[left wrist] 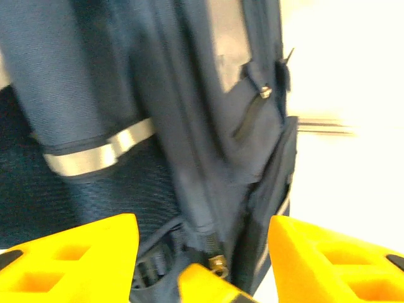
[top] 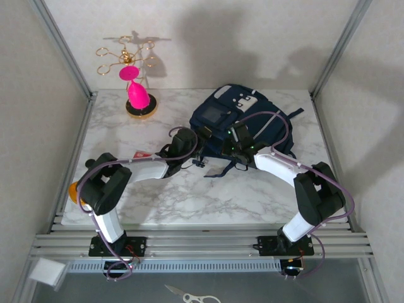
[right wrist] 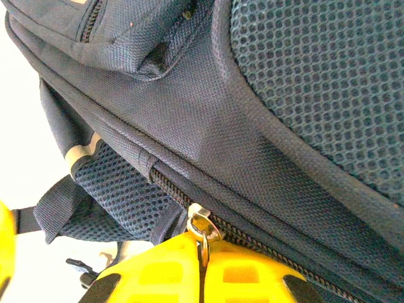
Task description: Pack books, pencil case, and school supplies into a backpack
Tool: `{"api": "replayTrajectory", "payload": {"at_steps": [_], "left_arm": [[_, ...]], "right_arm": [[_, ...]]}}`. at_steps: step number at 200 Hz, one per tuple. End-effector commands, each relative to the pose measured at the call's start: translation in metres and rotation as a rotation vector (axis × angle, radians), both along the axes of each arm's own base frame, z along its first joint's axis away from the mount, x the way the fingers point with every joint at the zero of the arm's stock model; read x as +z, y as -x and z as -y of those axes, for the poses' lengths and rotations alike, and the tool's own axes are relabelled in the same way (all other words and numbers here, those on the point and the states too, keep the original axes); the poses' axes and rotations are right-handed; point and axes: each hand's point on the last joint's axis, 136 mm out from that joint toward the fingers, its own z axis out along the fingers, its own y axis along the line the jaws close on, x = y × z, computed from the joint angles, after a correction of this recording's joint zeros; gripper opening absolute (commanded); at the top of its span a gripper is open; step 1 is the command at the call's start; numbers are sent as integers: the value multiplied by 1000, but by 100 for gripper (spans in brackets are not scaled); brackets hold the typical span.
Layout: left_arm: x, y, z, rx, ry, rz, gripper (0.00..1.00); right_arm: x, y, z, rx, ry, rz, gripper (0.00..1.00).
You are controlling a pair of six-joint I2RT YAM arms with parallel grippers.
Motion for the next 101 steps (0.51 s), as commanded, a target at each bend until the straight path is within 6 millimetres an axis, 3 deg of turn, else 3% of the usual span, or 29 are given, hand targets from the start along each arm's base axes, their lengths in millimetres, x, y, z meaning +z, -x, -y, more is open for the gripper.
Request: {"api": "replayTrajectory", "payload": {"at_steps": [1, 23, 74, 101], "left_arm": [[9, -7, 14, -18, 20, -8, 56], [0, -17, 34, -56, 45, -32, 53], [-22, -33, 49, -36, 55, -73, 50], [-32, -41, 57, -18, 58, -81, 42]], "right_arm": [[18, 0, -9, 47, -38, 42, 0], [19, -1, -12, 57, -54, 46, 0], [17, -4, -12, 60, -36, 39, 0], [17, -5, -16, 71, -42, 38, 0]]}}
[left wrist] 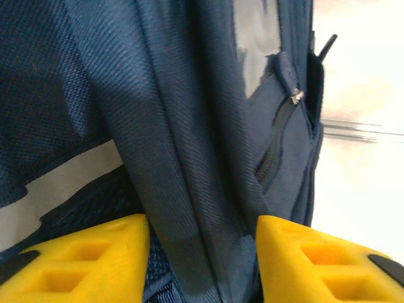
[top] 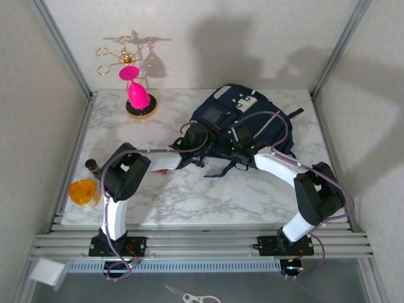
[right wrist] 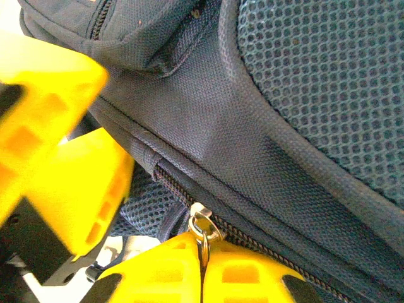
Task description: Pack books, pencil case, and school supplies into a backpack
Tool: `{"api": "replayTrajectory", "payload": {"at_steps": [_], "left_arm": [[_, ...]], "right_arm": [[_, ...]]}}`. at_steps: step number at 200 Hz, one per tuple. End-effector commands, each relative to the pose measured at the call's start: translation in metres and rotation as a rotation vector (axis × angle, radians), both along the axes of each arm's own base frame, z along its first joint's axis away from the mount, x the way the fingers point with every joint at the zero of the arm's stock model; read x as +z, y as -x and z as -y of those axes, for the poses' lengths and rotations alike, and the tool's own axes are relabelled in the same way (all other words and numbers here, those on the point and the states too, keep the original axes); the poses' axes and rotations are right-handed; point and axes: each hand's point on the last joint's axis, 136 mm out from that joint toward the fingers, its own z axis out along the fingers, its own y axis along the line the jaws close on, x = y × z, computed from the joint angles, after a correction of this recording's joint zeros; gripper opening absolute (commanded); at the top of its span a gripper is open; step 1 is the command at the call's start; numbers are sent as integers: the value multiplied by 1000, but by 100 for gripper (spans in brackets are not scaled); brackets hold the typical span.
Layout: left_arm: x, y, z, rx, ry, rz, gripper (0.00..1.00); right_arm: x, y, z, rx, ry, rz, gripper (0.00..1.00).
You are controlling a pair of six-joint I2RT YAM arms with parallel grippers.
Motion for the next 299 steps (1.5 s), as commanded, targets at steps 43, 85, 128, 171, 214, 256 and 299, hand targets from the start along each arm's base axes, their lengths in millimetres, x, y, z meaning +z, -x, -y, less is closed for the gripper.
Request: {"api": "replayTrajectory", "payload": {"at_steps": [43, 85, 128, 171, 214, 256, 299], "left_arm": [[-3, -20, -10, 144, 13, 17, 12], [1, -28, -31, 151, -81, 43, 0], [1, -35, -63, 136, -205, 58, 0], [0, -47, -69, 56, -234, 64, 0], [23, -12, -31, -77, -81, 71, 35], [25, 50, 13, -98, 157, -8, 50], [24, 62, 57, -108, 174, -38, 47]], "right_arm": [[9, -2, 0, 9, 14, 12, 0], [3, 17, 22, -37, 63, -26, 0], [-6, 45, 62, -111, 109, -91, 0], [0, 63, 89, -140, 139, -98, 0], [15, 55, 47, -7, 18, -66, 0], [15, 46, 45, -19, 21, -53, 0], [12, 43, 39, -2, 1, -48, 0]]}}
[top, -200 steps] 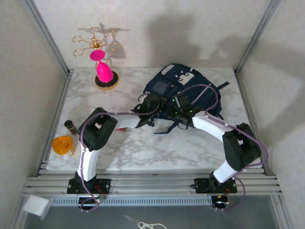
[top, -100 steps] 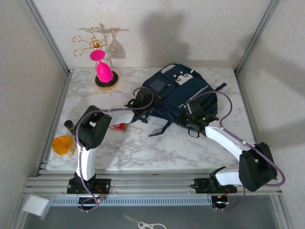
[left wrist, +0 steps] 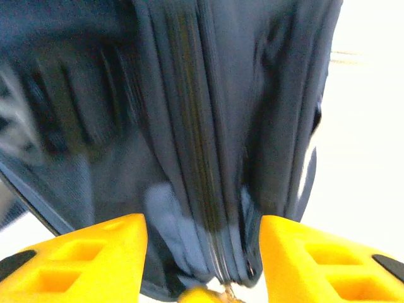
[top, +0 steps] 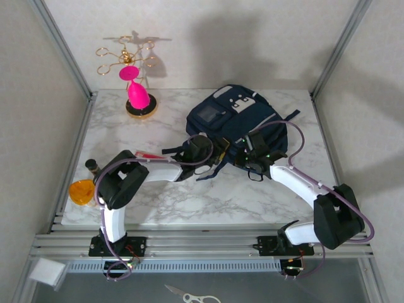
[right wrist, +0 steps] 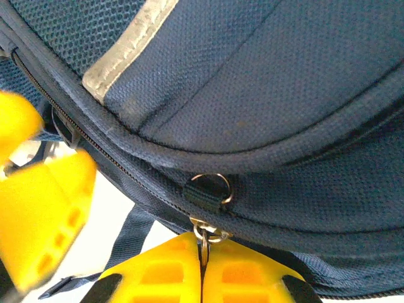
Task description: Pack books, pencil case, and school supplies into a backpack
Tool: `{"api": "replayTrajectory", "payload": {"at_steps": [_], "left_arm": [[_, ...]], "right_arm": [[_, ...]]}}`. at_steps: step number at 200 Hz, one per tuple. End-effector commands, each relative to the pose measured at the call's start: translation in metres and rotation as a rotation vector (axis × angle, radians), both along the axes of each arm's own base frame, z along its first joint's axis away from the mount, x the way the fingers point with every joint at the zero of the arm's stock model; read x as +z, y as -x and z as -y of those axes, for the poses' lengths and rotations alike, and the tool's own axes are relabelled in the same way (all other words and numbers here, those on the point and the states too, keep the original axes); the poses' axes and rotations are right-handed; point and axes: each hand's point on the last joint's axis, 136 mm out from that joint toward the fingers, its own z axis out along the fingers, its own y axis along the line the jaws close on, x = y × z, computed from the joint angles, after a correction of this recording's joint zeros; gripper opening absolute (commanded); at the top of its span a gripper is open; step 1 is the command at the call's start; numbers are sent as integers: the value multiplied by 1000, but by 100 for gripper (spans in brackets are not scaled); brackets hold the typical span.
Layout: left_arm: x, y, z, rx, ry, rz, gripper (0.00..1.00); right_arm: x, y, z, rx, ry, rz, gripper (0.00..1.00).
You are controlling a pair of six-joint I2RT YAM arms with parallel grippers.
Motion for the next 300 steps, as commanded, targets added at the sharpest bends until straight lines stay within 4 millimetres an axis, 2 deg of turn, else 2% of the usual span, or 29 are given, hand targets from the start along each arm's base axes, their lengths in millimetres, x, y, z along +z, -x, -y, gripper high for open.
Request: {"api": "replayTrajectory", "payload": {"at_steps": [1, 21, 34, 66, 96, 138, 171, 201, 212, 226, 243, 255, 269, 286, 300], "left_arm": [[16, -12, 16, 60, 72, 8, 47], [8, -18, 21, 117, 57, -5, 40], [-2, -23, 18, 152, -13, -18, 33], [-15, -26, 6, 225, -33, -27, 21], [-23, -32, -14, 307, -87, -6, 0], [-29, -38, -53, 365, -170, 8, 0], [-25, -50, -100, 401, -226, 25, 0], [-18, -70, -143, 376, -317, 54, 0], [-13, -78, -154, 347, -342, 83, 0], [-3, -81, -155, 292, -335, 99, 0], [25, -64, -132, 204, -182, 146, 0], [46, -44, -110, 150, -52, 182, 26], [50, -25, -90, 98, 1, 156, 35], [44, -4, -70, 92, 73, 101, 42], [37, 4, -56, 97, 126, 65, 46]], "right_arm": [[13, -10, -13, 33, -35, 49, 0], [13, -12, -14, 30, -38, 60, 0], [13, -13, -11, 16, -25, 59, 0], [17, -13, 2, -29, 15, 79, 0], [17, -11, 7, -40, 47, 62, 0], [24, 2, 41, -144, 133, 58, 0], [30, 16, 62, -181, 171, 36, 0], [49, 6, 65, -149, 219, 63, 0], [52, -1, 53, -85, 205, 76, 0], [56, -7, 18, 36, 110, 105, 0], [55, -10, -19, 132, 29, 102, 0], [55, -12, -38, 171, -7, 105, 0], [54, -15, -44, 174, -32, 110, 0], [48, -17, -39, 159, -2, 110, 0], [46, -15, -40, 171, -6, 113, 0]]}}
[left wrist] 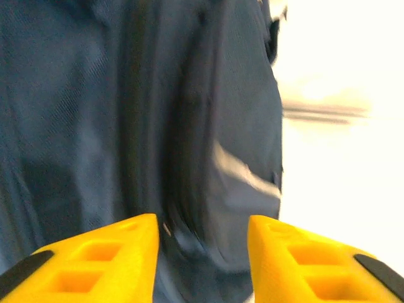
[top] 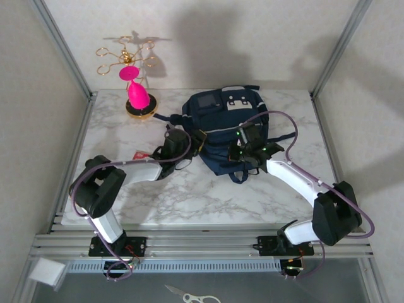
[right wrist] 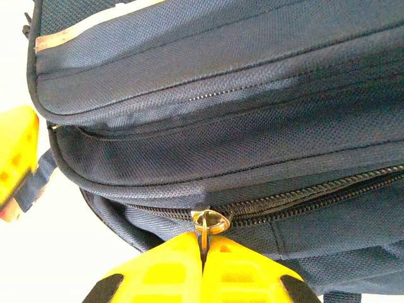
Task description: Pack books, pencil case, and school supplies into a backpack
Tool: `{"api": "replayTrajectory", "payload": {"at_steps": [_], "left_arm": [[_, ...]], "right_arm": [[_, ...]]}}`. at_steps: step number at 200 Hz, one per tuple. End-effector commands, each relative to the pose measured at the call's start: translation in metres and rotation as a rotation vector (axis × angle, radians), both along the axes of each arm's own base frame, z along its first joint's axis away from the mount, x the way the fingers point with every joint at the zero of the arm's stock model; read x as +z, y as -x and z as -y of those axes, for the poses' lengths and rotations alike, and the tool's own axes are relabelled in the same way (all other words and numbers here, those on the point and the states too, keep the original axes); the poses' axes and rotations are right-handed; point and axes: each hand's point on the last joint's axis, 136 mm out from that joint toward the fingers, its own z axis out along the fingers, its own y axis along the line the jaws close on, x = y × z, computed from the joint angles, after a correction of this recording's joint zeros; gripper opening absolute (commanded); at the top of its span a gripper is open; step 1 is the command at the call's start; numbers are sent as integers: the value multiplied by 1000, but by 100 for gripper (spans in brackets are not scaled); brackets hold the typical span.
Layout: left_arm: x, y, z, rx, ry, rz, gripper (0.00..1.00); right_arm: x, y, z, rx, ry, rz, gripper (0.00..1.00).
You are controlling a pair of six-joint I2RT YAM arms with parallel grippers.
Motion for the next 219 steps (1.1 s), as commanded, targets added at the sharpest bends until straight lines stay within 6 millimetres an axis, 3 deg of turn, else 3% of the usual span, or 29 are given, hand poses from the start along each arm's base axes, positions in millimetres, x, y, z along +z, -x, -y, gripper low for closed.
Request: {"api": "replayTrajectory", "payload": {"at_steps": [1, 31, 53, 119, 156, 185, 219], "left_arm": [[10, 21, 31, -27, 153, -22, 46], [-9, 22, 56, 1, 189, -98, 49], [-13, 17, 67, 17, 198, -120, 48], [-19, 41, 64, 131, 189, -188, 50], [-20, 22, 67, 168, 194, -185, 48], [-25, 9, 75, 194, 228, -202, 37], [-23, 2, 52, 270, 163, -158, 3]], "right_arm": [[10, -5, -9, 32, -27, 47, 0], [7, -4, -11, 42, -41, 54, 0], [5, -2, -10, 45, -49, 61, 0], [4, -8, -9, 31, -36, 78, 0], [3, -8, -12, 40, -54, 81, 0], [1, -6, -11, 30, -61, 77, 0], [-2, -4, 5, -28, 6, 60, 0]]}}
